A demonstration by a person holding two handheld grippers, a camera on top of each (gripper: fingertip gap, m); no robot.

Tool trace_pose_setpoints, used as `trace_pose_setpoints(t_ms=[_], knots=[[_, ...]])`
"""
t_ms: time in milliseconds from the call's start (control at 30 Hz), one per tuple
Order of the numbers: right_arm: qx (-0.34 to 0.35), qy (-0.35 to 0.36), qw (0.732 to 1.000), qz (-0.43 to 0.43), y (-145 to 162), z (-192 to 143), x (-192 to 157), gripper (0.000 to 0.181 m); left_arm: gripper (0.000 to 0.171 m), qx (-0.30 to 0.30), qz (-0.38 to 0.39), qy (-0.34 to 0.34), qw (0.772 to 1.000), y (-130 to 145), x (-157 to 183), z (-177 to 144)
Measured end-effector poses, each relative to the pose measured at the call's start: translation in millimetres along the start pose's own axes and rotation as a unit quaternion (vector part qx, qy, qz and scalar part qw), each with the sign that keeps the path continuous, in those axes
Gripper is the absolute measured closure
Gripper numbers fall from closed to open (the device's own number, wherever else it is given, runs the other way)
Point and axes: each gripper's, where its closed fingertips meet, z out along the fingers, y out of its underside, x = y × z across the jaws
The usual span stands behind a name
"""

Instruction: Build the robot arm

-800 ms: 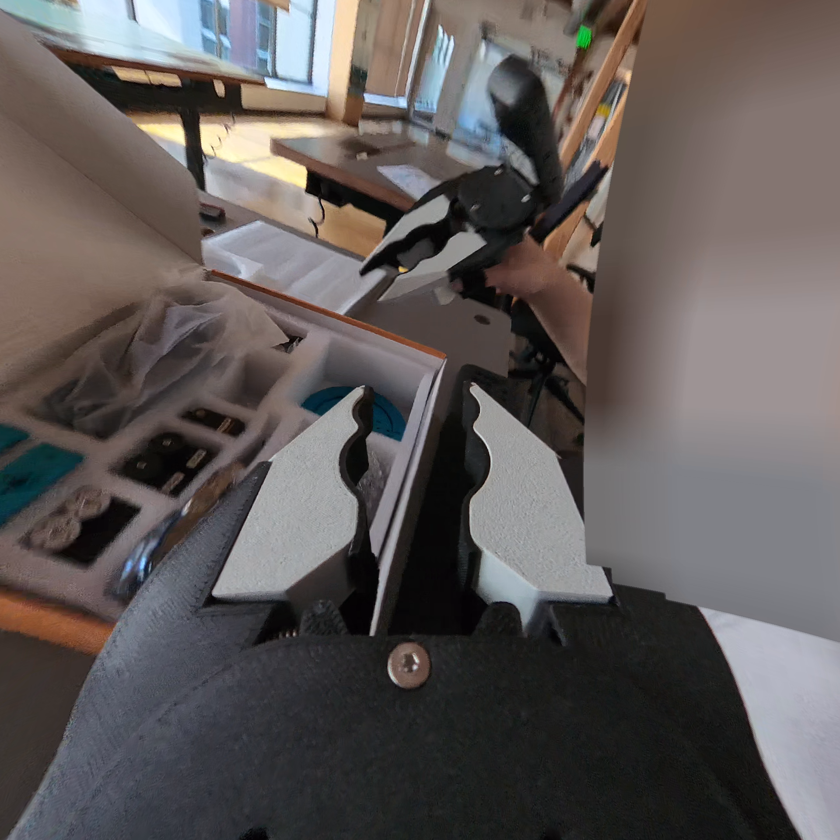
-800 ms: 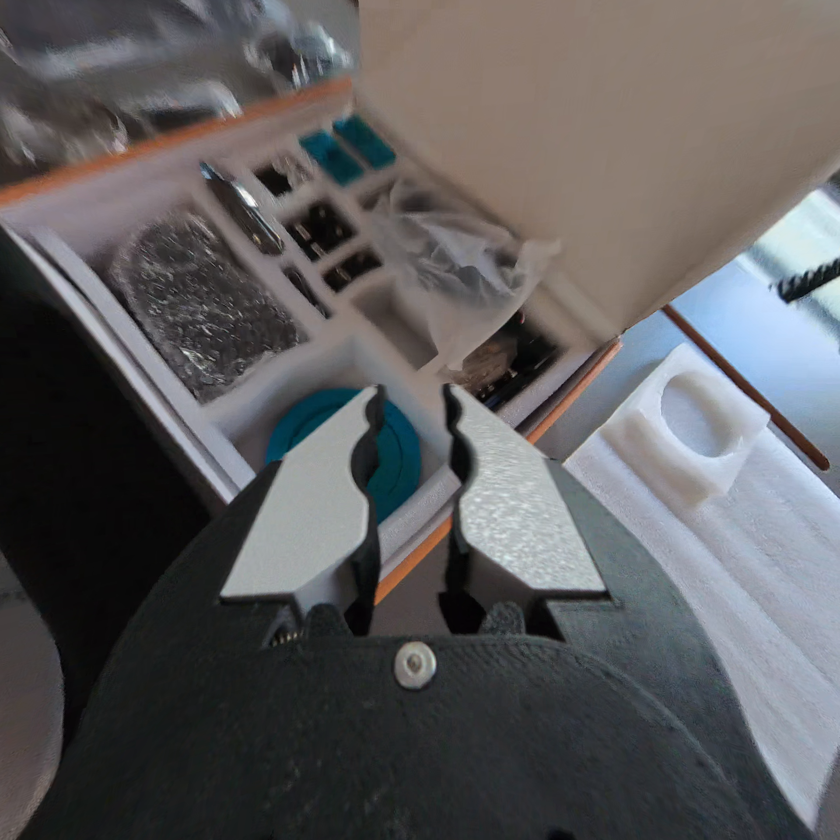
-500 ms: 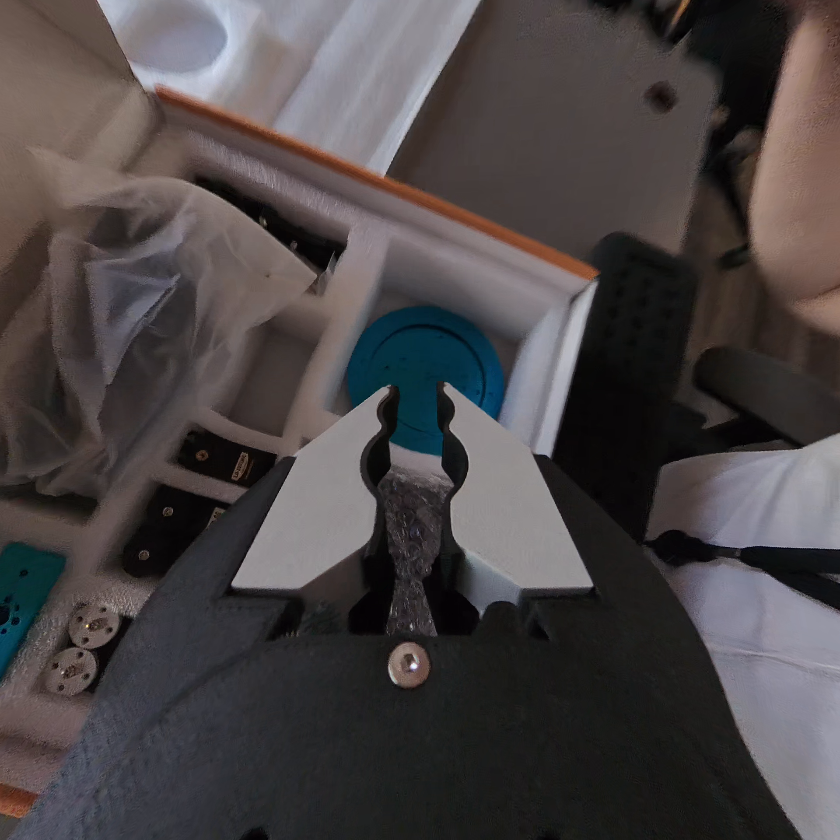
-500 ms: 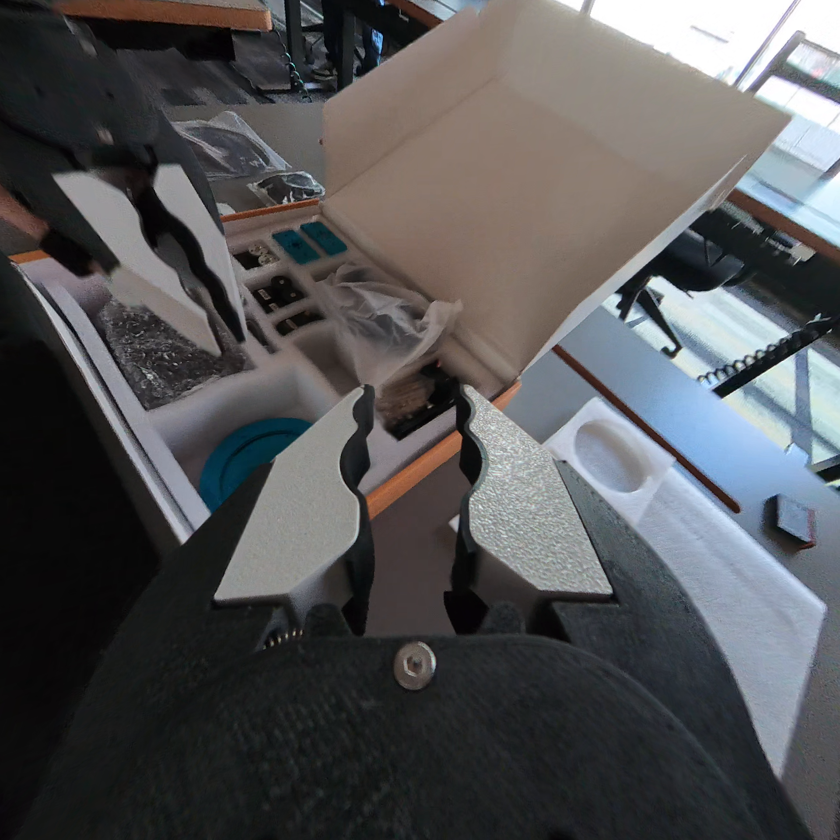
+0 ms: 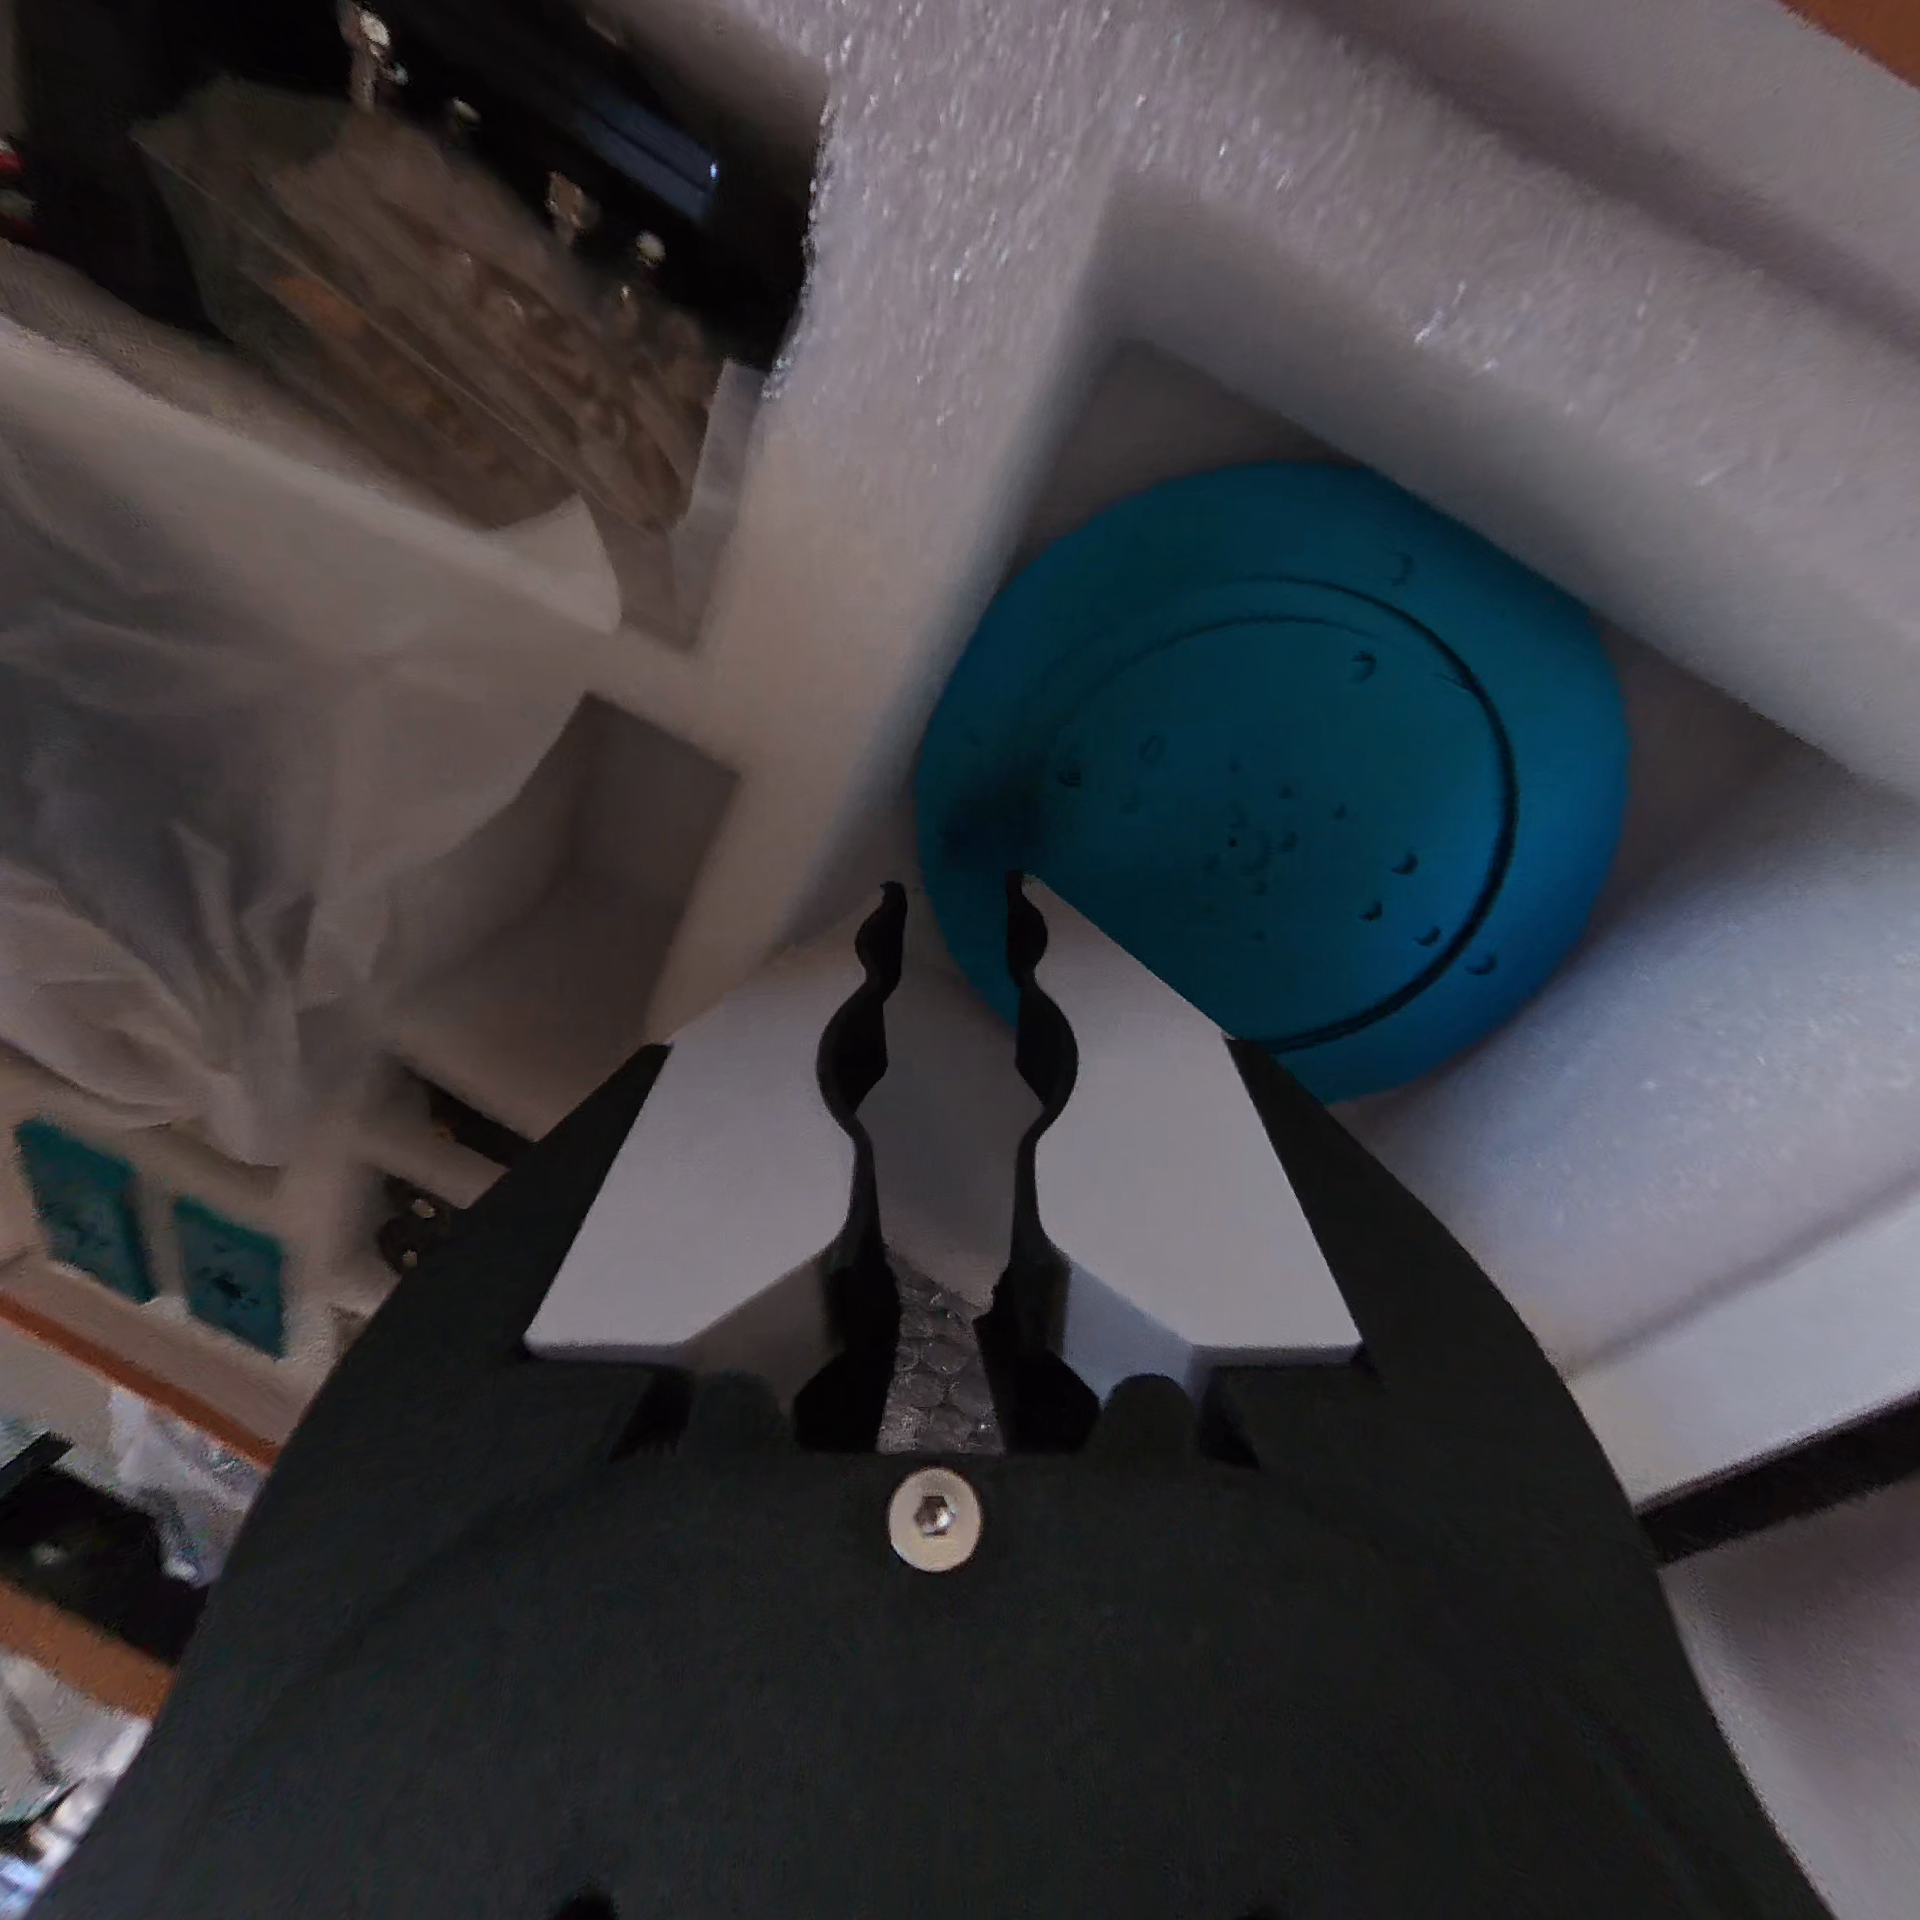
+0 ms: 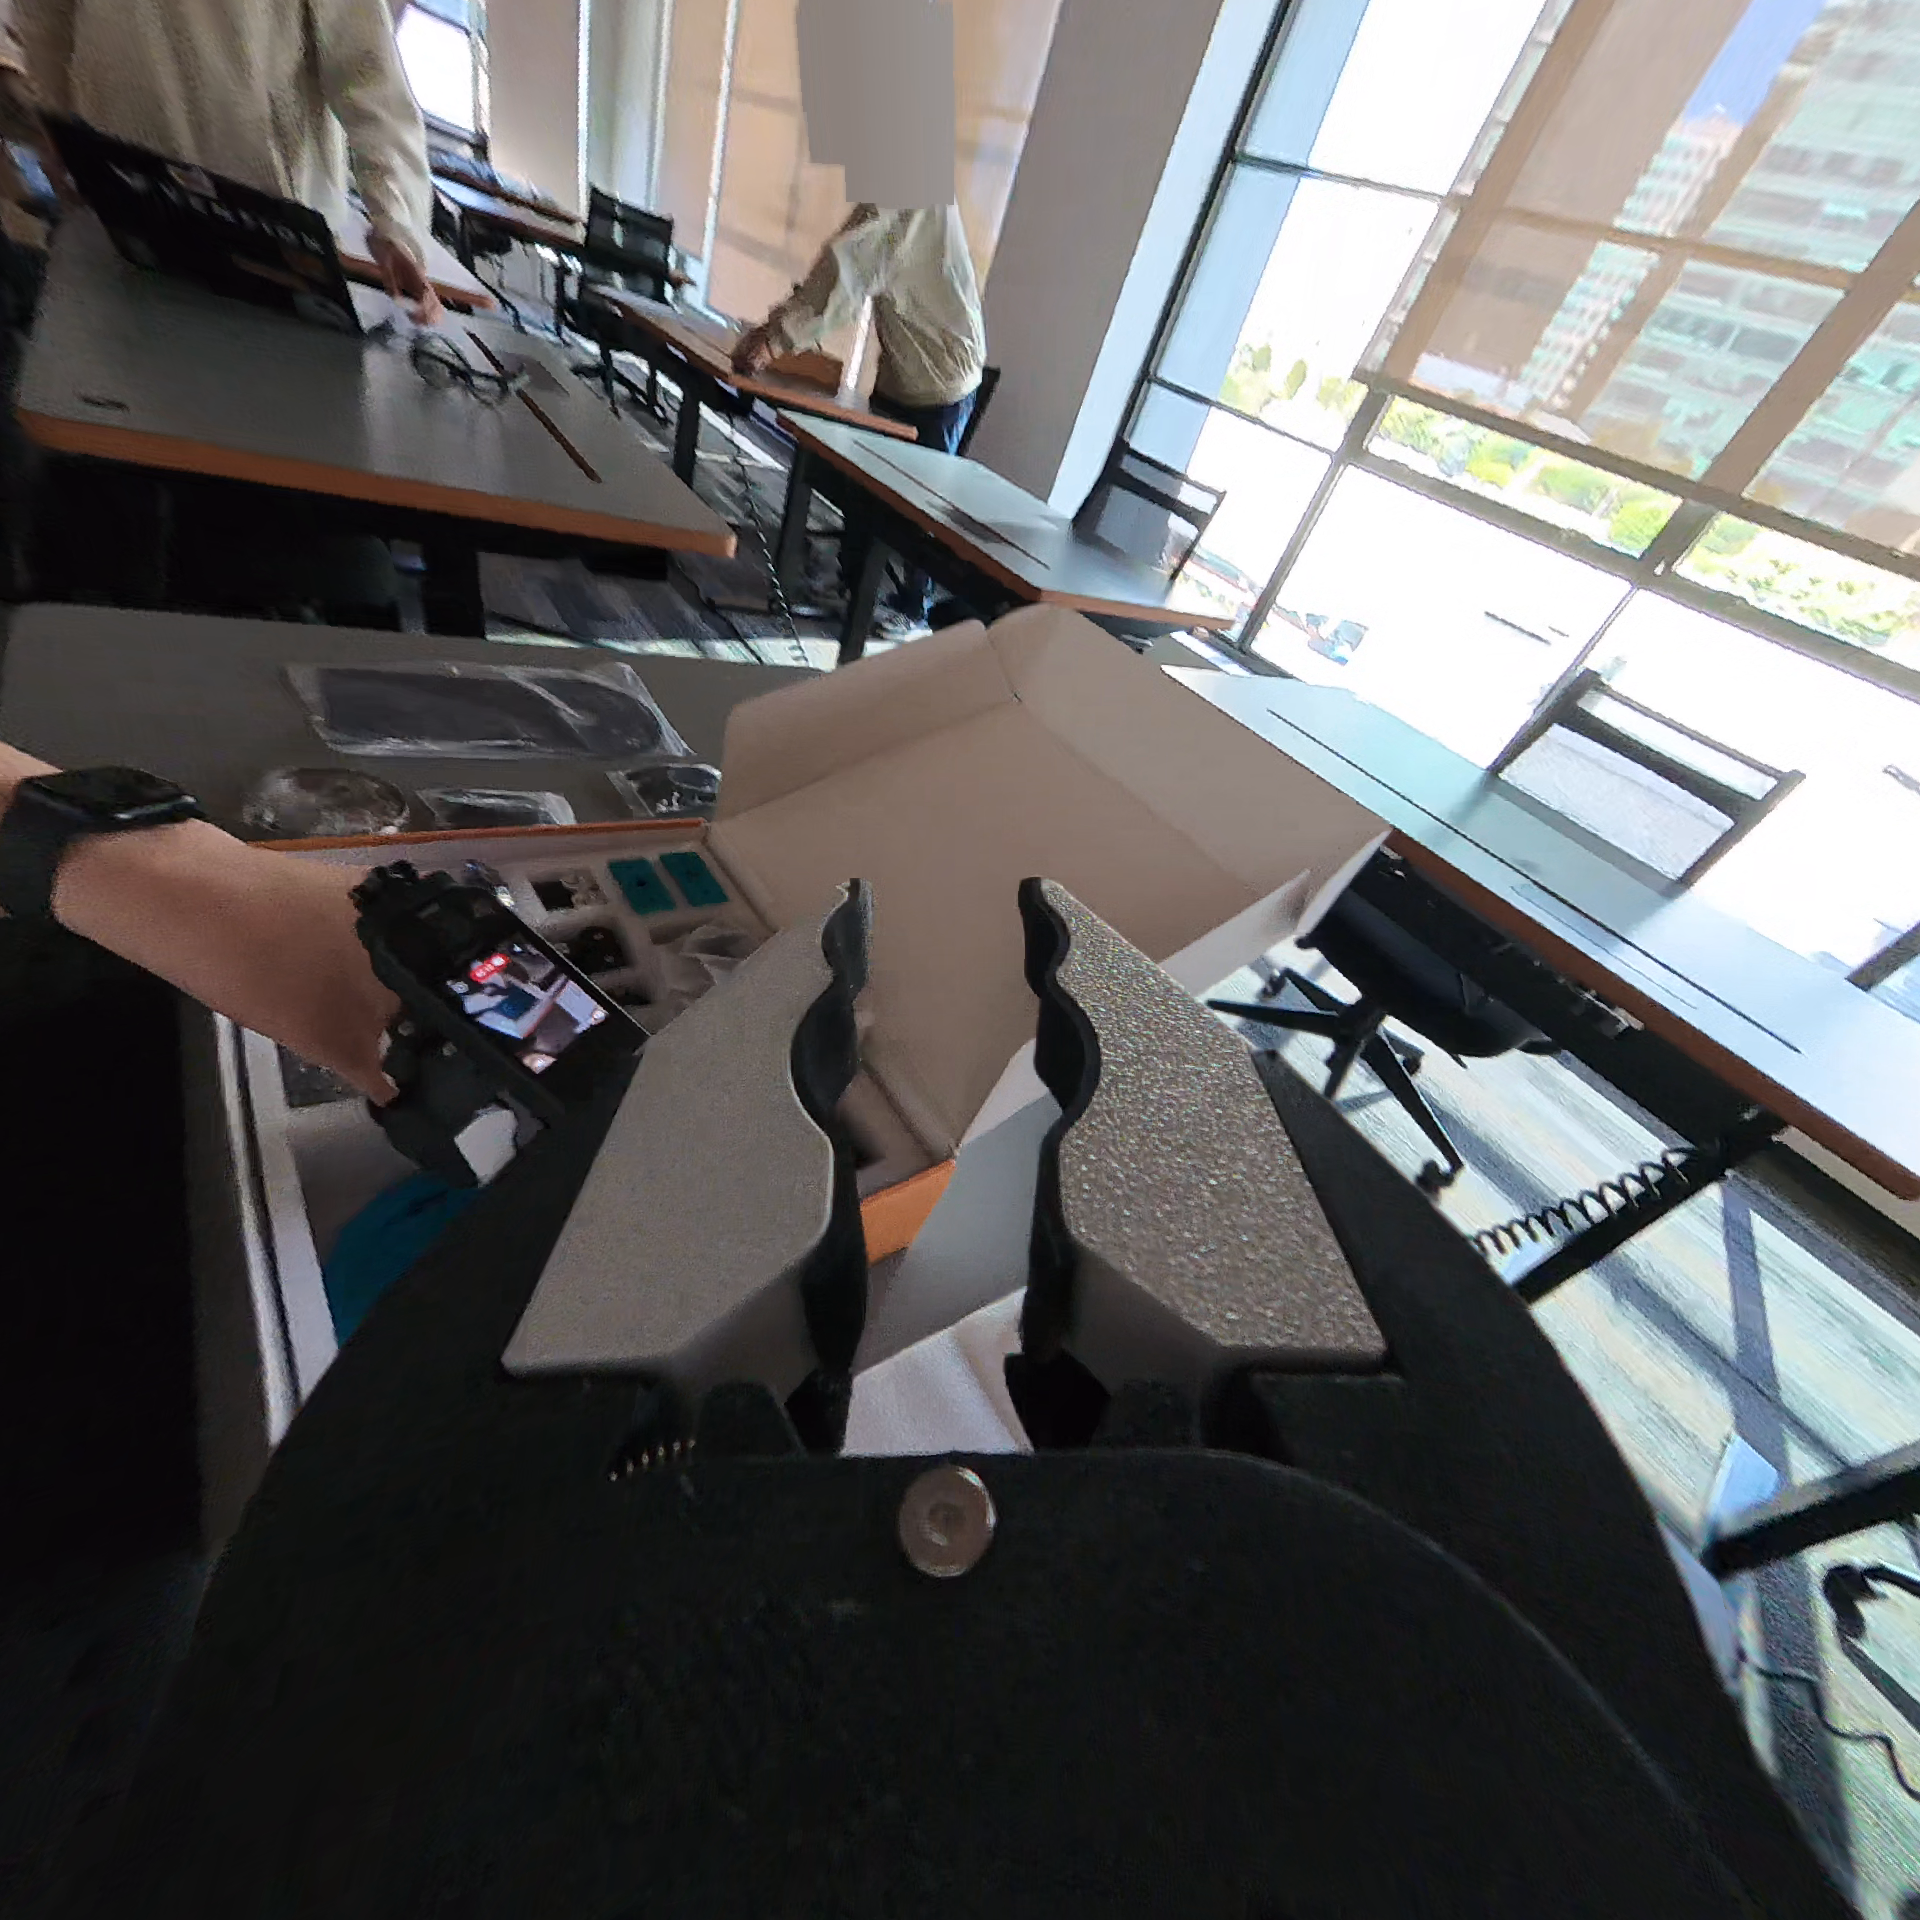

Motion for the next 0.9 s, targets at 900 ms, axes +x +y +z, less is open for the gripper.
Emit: trace_pose_setpoints(t_ms=[900], knots=[[-0.042, -0.015, 0.998, -0.044, 30.3, -11.9, -2.6, 0.155, 0.161, -0.222, 0.049, 0.034, 0.973, 20.4, 9.8, 10.1]])
